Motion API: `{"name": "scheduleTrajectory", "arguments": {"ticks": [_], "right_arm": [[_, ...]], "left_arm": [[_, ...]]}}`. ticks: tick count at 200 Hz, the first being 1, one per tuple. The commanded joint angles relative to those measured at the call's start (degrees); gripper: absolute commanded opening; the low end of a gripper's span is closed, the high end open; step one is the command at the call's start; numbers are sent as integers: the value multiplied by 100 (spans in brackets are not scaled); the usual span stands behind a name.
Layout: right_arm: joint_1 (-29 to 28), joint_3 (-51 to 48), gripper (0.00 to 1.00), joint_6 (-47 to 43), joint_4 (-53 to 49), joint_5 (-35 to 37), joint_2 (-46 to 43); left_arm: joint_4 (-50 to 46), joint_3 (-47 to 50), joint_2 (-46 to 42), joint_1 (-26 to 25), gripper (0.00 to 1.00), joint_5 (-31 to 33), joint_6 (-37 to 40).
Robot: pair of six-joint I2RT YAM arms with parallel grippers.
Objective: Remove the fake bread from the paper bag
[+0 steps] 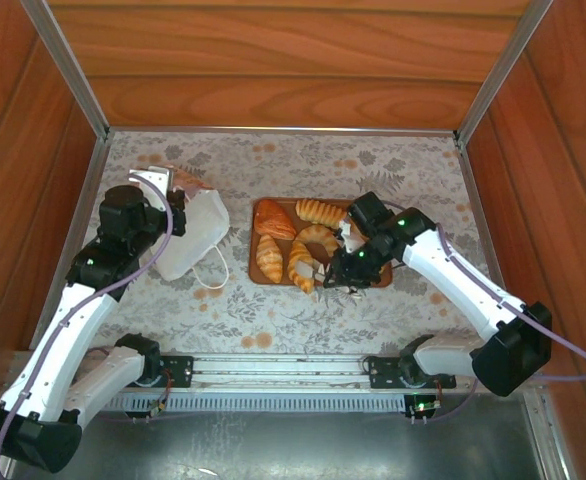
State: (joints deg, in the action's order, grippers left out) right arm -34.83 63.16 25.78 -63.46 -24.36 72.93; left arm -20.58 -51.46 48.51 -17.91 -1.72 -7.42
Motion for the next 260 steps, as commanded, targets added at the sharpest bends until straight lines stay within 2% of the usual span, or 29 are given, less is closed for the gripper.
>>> {"name": "scheduleTrajectory", "arguments": {"ticks": [1,44,104,135,191,222,260], "right_arm": [[148,-72,33,-300,-41,-334,81],[334,-94,36,-502,-126,-360,210],[507,66,45,-710,-490,109,284],[541,170,46,-724,-626,224,284],[577,604,46,-706,-1143,836,77],[569,779,45,-673,-1141,209,-130],[426,540,37,-135,-621,-807,-569]], "left_arm": [[86,-82,48,-28,0,11,-5],[86,-80,47,-28,0,15,-10],[88,-127,114,-28,0,-15,-23],[86,-160,183,-26,0,-48,-23],[86,-135,154,-25,0,-38,-30],[81,-140,176,-28,0,-57,-23],[87,-129,167,-28,0,-48,-14]]}}
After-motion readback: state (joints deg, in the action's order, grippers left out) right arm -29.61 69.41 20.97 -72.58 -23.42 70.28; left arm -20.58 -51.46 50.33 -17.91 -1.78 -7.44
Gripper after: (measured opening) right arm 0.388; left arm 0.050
